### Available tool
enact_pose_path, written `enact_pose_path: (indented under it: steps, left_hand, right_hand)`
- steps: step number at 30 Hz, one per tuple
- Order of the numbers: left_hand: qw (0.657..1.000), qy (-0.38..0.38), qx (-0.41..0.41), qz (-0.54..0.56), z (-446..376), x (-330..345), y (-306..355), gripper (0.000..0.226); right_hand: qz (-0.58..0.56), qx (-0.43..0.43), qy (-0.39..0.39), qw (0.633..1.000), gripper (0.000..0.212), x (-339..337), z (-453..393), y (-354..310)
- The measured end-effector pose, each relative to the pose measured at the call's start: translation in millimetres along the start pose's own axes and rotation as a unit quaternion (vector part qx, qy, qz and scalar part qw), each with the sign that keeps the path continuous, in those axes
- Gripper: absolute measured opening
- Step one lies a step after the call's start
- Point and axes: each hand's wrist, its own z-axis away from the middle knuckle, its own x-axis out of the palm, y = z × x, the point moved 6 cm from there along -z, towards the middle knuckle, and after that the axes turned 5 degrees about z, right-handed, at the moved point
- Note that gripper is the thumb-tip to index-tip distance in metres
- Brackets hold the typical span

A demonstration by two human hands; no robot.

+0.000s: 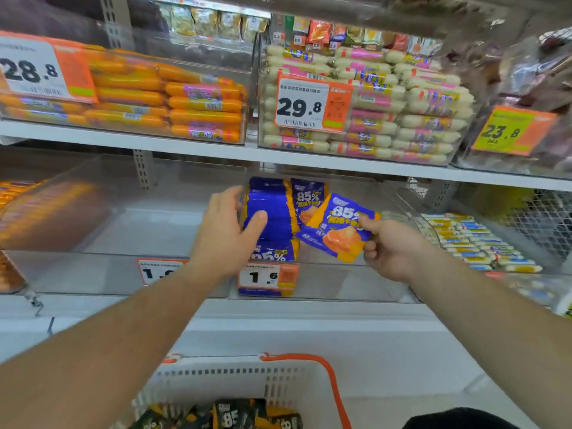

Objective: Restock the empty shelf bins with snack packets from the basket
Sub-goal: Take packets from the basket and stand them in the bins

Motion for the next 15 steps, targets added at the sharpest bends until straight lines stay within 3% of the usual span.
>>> enact_pose_path:
  steps: [3, 5, 10, 13, 15]
  left_hand:
    - [0.993, -0.038, -0.076, -0.077, -10, 5, -24, 0.072]
    - [0.988, -0.067, -0.097, -0.103, -8, 12, -31, 0.065]
    - [0.982, -0.086, -0.087, -0.141, -6, 14, -30, 0.057]
    - [0.982, -0.083, -0.086, -0.145, -6, 15, -33, 0.058]
    - [0.983, -0.079, -0.081, -0.141, -7, 16, -35, 0.057]
  right_hand:
    - [0.048, -0.033, 0.071, 0.996, 0.022, -9, -35, -19]
    - [0.074, -0.063, 0.098, 0.990, 0.015, -7, -60, -29]
    - [0.139, -0.101, 0.109, 0.979, 0.020, 16, -110, -35]
    - [0.145, -0.099, 0.102, 0.979, 0.005, 31, -132, -29]
    - [0.140, -0.094, 0.105, 0.980, 0.014, 39, -146, -25]
